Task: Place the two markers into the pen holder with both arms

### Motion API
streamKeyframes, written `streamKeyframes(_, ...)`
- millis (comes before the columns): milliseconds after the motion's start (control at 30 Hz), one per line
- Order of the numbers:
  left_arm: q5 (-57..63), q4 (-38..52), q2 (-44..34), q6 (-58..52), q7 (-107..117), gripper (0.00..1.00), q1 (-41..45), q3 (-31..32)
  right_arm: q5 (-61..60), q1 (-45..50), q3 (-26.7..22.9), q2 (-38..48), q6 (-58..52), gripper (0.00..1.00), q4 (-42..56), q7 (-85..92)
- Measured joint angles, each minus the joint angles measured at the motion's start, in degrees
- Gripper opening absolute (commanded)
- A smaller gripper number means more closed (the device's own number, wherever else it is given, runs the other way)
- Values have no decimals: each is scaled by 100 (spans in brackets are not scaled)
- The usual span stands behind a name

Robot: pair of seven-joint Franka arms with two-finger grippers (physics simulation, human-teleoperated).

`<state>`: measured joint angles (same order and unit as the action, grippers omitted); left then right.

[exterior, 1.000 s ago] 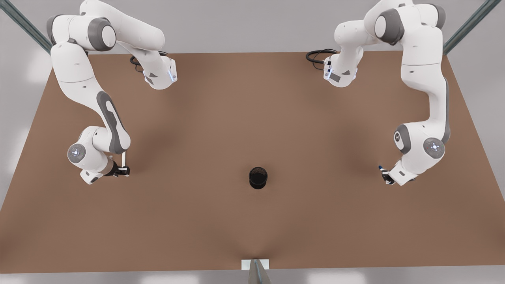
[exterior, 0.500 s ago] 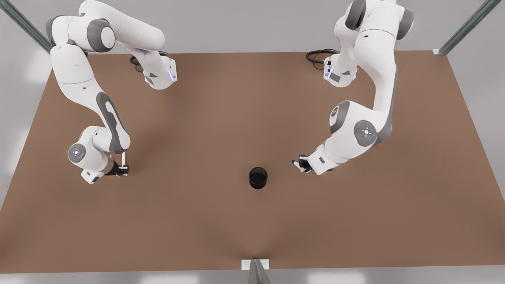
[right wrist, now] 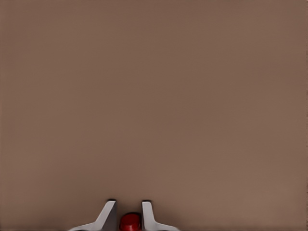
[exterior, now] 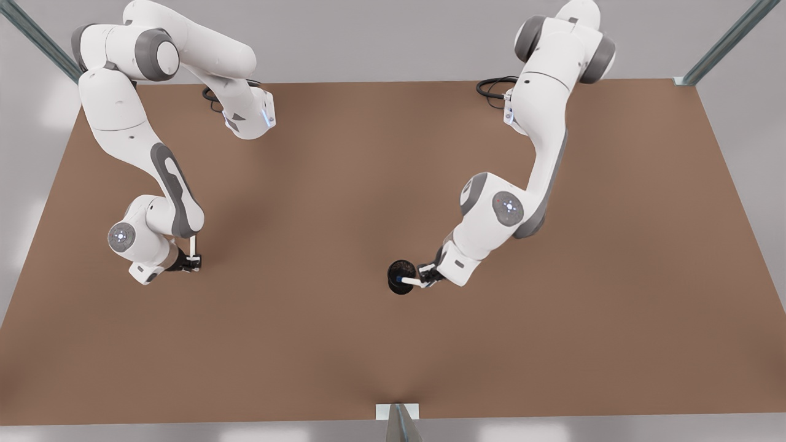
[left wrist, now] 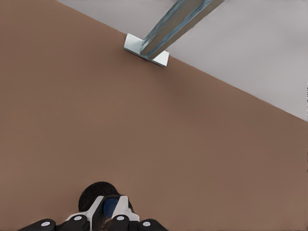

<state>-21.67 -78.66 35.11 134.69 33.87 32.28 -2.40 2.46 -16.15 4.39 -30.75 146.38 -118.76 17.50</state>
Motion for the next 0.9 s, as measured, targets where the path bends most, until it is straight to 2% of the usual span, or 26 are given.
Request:
streamKeyframes(300, 130, -50, -56, -30, 617, 21, 160, -1, -16, -3, 1, 43, -5, 29, -70, 85)
streamKeyframes(533, 263, -199, -159, -345, 847, 21, 161, -7, -22, 27, 54, 251, -58, 27, -26, 137)
streamKeyframes(900, 532, -231, -19, -503, 1056, 21, 173, -73, -72, 70, 442, 1029, -1010, 21, 725, 133)
